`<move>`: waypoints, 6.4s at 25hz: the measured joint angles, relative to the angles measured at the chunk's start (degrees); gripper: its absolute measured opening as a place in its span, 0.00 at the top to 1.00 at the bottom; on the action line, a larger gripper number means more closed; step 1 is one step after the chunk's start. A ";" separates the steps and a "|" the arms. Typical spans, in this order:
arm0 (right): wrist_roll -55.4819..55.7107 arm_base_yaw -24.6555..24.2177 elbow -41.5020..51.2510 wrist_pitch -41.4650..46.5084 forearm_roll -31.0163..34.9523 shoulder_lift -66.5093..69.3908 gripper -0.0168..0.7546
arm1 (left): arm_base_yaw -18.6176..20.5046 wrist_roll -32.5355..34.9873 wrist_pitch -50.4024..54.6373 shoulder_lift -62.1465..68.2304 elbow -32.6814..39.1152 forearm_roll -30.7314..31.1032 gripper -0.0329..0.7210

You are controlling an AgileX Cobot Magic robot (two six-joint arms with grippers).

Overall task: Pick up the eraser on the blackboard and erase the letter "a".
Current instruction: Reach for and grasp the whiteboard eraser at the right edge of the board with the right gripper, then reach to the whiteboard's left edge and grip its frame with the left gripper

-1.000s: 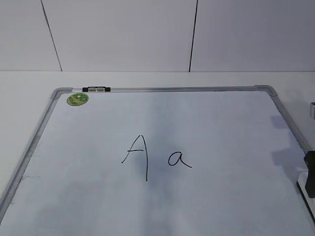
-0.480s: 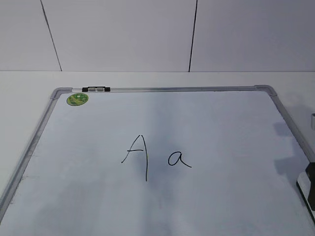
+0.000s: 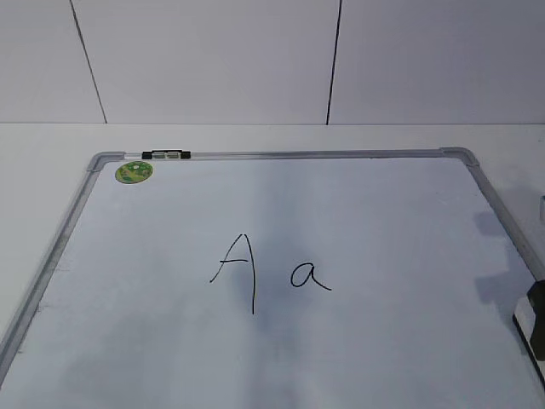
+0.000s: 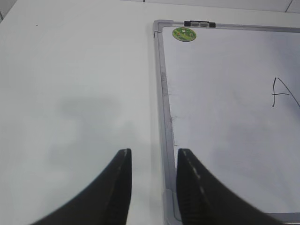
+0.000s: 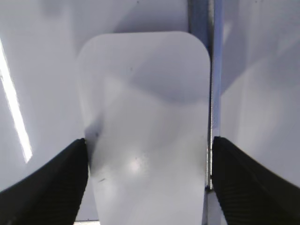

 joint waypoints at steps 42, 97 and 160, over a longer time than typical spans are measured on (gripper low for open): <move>0.19 0.00 2.38 -2.14 0.00 0.00 0.27 | 0.00 0.00 -0.04 0.00 0.00 -0.12 0.63; -0.02 0.00 1.69 -1.80 8.56 0.00 0.28 | 0.00 0.00 -6.84 39.58 -15.59 -8.46 0.52; 0.40 11.36 -26.20 17.02 2.81 10.91 0.28 | -6.29 0.79 -6.36 108.92 -48.35 -4.31 0.62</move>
